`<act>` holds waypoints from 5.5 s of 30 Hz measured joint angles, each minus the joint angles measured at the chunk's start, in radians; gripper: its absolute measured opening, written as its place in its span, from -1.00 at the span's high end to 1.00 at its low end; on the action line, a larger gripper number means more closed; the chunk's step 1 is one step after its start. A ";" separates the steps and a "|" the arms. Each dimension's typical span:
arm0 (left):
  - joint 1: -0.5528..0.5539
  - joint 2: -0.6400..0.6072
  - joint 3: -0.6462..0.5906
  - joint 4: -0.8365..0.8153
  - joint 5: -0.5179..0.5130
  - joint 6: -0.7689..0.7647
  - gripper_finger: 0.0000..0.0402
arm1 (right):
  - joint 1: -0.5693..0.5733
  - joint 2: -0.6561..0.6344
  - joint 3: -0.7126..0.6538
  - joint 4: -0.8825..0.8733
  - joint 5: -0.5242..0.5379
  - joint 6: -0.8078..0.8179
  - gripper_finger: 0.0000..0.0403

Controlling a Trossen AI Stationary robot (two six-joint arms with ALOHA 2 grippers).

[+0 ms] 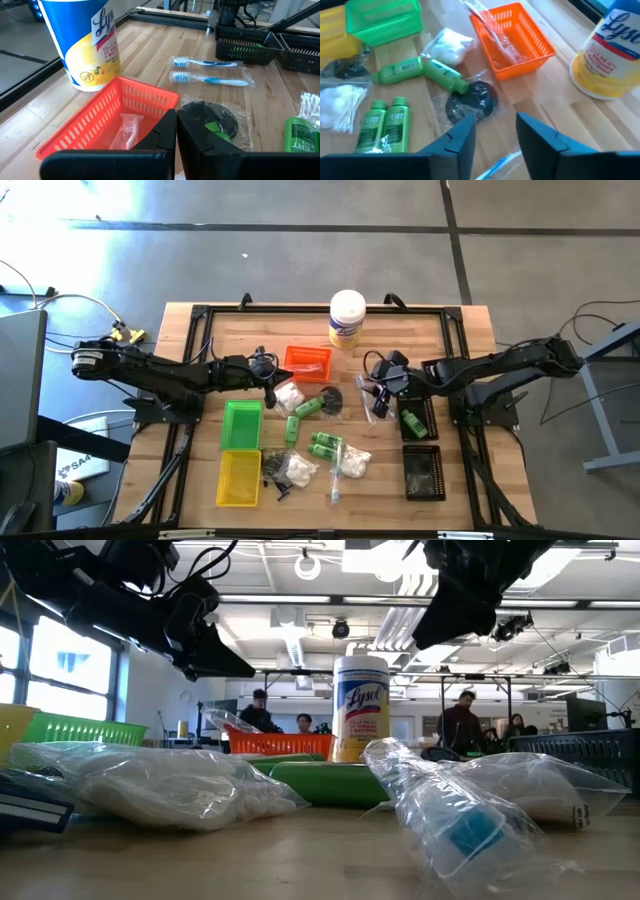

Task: Pick & Place Travel size toiletries
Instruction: Put the blue toothbrush into the green bin

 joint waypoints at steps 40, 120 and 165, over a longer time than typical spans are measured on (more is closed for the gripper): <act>0.000 0.000 0.000 -0.002 0.000 0.000 0.96 | -0.118 0.429 0.000 0.118 0.141 0.479 -0.06; 0.000 0.000 0.000 -0.036 0.007 -0.001 0.96 | -0.141 0.258 0.000 0.287 0.020 0.257 0.62; 0.000 0.008 0.000 0.127 0.035 -0.215 -0.05 | -0.179 0.154 0.000 0.610 -0.247 -0.072 0.63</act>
